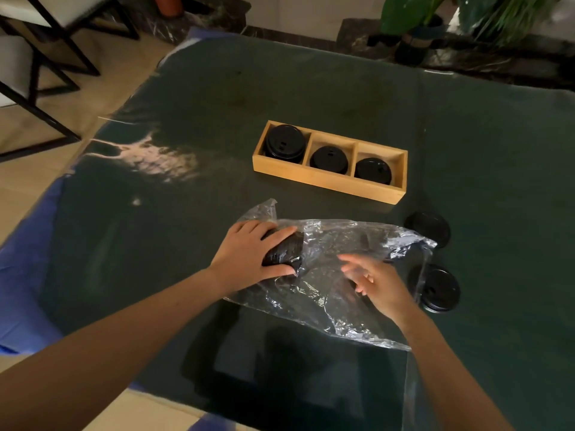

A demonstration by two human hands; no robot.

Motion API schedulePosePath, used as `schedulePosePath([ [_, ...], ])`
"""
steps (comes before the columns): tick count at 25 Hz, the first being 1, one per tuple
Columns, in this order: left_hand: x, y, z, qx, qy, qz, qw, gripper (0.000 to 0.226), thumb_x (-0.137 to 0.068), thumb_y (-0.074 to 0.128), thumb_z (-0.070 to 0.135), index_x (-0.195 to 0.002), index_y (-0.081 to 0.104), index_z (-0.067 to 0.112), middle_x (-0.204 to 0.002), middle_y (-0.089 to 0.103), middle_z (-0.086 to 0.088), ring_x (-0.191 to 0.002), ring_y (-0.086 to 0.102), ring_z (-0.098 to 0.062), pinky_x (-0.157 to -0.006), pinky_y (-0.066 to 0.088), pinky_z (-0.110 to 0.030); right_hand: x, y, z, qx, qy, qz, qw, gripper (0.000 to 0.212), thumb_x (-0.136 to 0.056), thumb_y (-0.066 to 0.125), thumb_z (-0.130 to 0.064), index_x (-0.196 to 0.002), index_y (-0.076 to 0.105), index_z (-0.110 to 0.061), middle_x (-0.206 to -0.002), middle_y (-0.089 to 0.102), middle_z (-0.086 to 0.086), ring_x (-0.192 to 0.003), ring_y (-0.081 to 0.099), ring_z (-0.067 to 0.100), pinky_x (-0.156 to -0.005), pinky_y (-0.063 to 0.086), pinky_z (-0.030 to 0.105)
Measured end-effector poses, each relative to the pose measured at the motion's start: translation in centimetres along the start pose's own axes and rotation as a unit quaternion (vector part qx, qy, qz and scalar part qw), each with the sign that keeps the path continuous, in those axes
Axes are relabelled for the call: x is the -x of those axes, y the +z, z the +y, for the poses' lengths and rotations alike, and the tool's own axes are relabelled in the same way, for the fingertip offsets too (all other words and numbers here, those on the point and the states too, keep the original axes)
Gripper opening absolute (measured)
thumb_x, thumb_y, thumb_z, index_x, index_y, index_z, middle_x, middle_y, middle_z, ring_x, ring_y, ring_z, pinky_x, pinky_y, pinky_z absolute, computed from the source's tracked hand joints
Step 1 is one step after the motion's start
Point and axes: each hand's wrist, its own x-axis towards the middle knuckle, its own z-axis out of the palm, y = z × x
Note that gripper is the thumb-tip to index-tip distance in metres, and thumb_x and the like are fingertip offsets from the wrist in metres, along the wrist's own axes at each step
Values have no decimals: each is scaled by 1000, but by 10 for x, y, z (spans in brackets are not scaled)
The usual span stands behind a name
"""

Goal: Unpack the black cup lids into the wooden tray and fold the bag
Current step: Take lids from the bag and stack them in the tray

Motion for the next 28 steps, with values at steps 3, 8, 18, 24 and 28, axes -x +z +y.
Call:
schedulePosePath([
  [3, 2, 0, -2, 2, 7, -3, 1000, 76, -79, 29, 75, -143, 28, 34, -130, 53, -2, -119, 49, -24, -103, 34, -44, -17, 13, 1, 17, -84, -39, 996, 81, -70, 69, -41, -135, 23, -53, -126, 47, -14, -84, 59, 5, -74, 55, 21],
  [8, 4, 0, -5, -2, 11, -14, 1000, 80, -80, 25, 76, -146, 20, 31, -133, 50, -6, -121, 46, -27, -104, 33, -46, -45, 48, -22, 59, -111, -49, 991, 112, -55, 67, -68, -145, 6, -40, -148, 24, -1, -131, 27, 11, -109, 29, 36],
  [18, 3, 3, -4, 14, 6, 4, 1000, 87, -79, 24, 75, -140, 36, 14, -130, 55, -9, -117, 51, -29, -102, 36, -47, -57, 70, -48, 127, -121, 20, 984, 105, -60, 65, -63, -144, 13, -28, -138, 42, 1, -122, 26, 10, -104, 21, 32],
  [24, 6, 5, -6, 6, 20, 21, 1000, 74, -82, 35, 70, -134, 42, 18, -128, 56, -5, -115, 52, -25, -100, 37, -46, -42, 44, -35, 45, -109, -3, 993, 85, -65, 79, -37, -136, 34, -27, -141, 33, -1, -121, 17, -4, -106, 20, 30],
  [28, 6, 7, -2, -3, 18, 40, 999, 66, -82, 40, 66, -130, 46, 21, -123, 59, -2, -111, 55, -24, -97, 40, -44, -32, 42, -39, 40, -81, -13, 996, 88, -69, 78, -29, -142, 28, -30, -144, 19, -5, -123, 16, -3, -106, 21, 20],
])
